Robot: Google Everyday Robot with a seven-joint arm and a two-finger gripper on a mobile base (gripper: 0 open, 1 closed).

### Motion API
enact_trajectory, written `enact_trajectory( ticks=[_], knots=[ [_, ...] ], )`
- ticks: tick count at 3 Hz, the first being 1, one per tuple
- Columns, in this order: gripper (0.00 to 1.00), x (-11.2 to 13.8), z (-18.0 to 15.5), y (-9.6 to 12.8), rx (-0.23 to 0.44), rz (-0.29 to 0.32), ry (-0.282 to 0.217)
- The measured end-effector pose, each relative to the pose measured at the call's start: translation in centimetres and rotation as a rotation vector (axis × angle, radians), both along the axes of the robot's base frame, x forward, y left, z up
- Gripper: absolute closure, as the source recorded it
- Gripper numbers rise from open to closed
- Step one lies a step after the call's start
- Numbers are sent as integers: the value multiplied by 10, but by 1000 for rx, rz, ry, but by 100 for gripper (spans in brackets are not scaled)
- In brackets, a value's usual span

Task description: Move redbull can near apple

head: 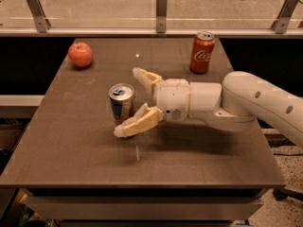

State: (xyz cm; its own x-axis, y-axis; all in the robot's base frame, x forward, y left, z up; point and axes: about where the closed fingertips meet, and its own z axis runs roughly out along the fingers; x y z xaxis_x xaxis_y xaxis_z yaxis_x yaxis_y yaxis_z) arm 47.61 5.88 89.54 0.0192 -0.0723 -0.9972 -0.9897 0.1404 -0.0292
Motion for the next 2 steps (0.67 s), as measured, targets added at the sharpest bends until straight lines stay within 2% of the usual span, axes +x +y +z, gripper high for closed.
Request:
enact_trajectory(
  ticks=[1,2],
  knots=[
    [0,-8,3,22,26,62,-12],
    [18,-9,3,23,24,64,-14]
  ],
)
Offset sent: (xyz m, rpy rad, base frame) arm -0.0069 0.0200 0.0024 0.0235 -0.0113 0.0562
